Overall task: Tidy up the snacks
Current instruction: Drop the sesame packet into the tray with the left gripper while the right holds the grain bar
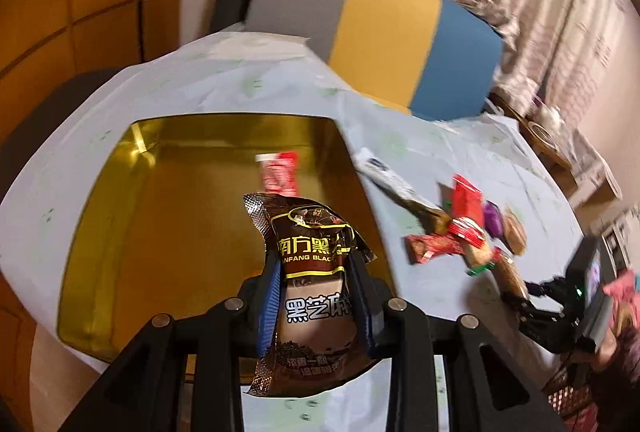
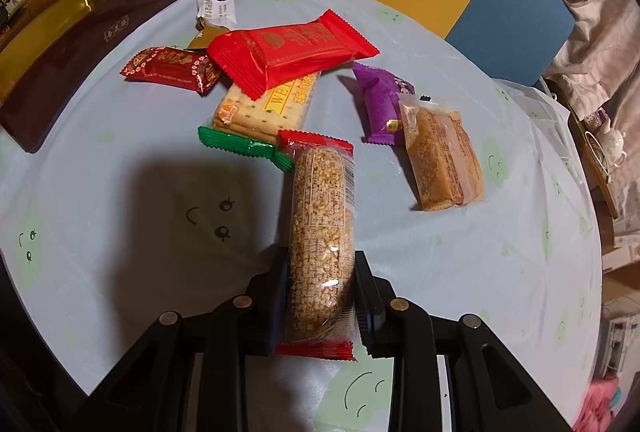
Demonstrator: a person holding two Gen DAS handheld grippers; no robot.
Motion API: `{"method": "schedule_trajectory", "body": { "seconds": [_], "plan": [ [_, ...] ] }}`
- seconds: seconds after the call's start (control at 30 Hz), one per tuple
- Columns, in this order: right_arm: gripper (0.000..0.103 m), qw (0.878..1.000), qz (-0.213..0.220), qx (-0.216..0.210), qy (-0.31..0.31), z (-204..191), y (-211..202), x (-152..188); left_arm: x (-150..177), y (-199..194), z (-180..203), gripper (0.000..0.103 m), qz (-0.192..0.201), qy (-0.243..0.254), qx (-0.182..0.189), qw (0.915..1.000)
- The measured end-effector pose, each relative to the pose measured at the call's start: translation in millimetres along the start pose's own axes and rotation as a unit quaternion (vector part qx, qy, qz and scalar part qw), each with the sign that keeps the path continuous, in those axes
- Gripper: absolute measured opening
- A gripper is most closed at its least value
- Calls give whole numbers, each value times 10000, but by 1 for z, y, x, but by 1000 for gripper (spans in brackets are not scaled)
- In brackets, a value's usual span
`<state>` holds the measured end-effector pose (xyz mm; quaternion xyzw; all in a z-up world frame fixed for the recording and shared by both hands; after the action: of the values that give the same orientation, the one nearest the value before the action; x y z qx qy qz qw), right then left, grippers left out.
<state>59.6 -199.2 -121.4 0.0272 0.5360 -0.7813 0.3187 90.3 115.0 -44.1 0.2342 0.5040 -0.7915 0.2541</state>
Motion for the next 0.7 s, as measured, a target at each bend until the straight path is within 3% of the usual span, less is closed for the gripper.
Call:
{"method": "schedule_trajectory", "body": {
  "seconds": [0.23, 0.47, 0.7],
  "plan": [
    [31, 10000, 14, 26, -58, 3, 4, -2, -21, -2, -50, 32, 84, -640, -164, 9978],
    [31, 9999, 26, 45, -87, 2, 3, -2, -47, 33, -84, 32, -73, -1233, -228, 9921],
    [31, 10000, 4, -19, -21, 4, 5, -3, -71, 77, -102, 34, -344, -1224, -538, 9904]
  ]
}}
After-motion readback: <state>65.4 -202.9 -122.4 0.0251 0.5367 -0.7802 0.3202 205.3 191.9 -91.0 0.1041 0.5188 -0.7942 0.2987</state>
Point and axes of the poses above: each gripper's, at about its wrist camera, not at the fingertips, and y roughly the way its jaws point, z to its right, x to its underside, the point moved 5 cm from there along y, roughly the way its jaws point, and after that the axes turned 14 degrees about x, right-handed, at the moved point
